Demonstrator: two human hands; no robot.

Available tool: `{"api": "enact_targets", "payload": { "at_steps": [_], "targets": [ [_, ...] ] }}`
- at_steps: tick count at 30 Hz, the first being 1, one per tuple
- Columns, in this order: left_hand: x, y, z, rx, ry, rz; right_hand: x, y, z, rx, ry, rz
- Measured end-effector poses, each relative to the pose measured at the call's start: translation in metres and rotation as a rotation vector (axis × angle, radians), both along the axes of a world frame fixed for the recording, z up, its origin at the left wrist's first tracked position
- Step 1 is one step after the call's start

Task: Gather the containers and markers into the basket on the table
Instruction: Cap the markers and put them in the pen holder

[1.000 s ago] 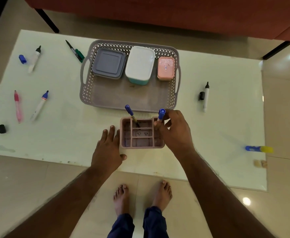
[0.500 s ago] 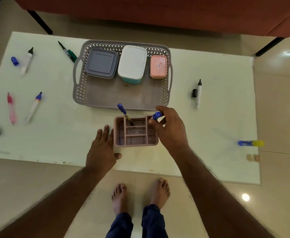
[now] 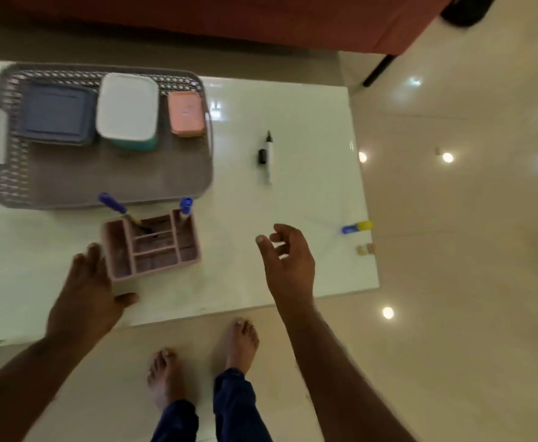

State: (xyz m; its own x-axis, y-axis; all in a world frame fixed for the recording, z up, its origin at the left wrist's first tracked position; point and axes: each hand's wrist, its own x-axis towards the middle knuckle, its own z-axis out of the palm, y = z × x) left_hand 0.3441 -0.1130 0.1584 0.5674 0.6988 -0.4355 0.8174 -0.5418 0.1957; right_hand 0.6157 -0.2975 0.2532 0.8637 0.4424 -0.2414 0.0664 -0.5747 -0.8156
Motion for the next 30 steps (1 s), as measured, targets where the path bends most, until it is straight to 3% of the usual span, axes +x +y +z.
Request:
{"api": "enact_targets", "payload": {
  "at_steps": [2, 6, 11, 16, 22, 26, 30],
  "targets": [
    [-0.006, -0.014, 0.003, -0.018, -0.047, 0.207, 0.011, -0.032, -0.005, -0.031, -0.015, -0.12],
    [-0.019, -0.08, 0.025, 0.12, -0.245, 0.396, 0.041, -0.079, -0.013, -0.12, -0.107, -0.316],
    [0.032, -0.158, 0.083, 0.039, -0.377, 0.19, 0.082, -0.101, -0.017, -0.13, -0.14, -0.534],
    [0.091, -0.17, 0.089, -0.099, -0.447, -0.018, 0.127, -0.085, -0.026, -0.148, -0.078, -0.312],
    [0.116, -0.164, 0.087, -0.051, -0.516, 0.015, 0.156, -0.056, -0.033, -0.315, -0.18, -0.1],
    [0.112, -0.145, 0.101, -0.022, -0.53, 0.002, 0.122, -0.028, 0.005, -0.18, -0.105, -0.112],
    [0.107, -0.114, 0.12, 0.094, -0.516, 0.014, 0.06, 0.006, 0.028, -0.028, -0.086, 0.044]
  ]
}}
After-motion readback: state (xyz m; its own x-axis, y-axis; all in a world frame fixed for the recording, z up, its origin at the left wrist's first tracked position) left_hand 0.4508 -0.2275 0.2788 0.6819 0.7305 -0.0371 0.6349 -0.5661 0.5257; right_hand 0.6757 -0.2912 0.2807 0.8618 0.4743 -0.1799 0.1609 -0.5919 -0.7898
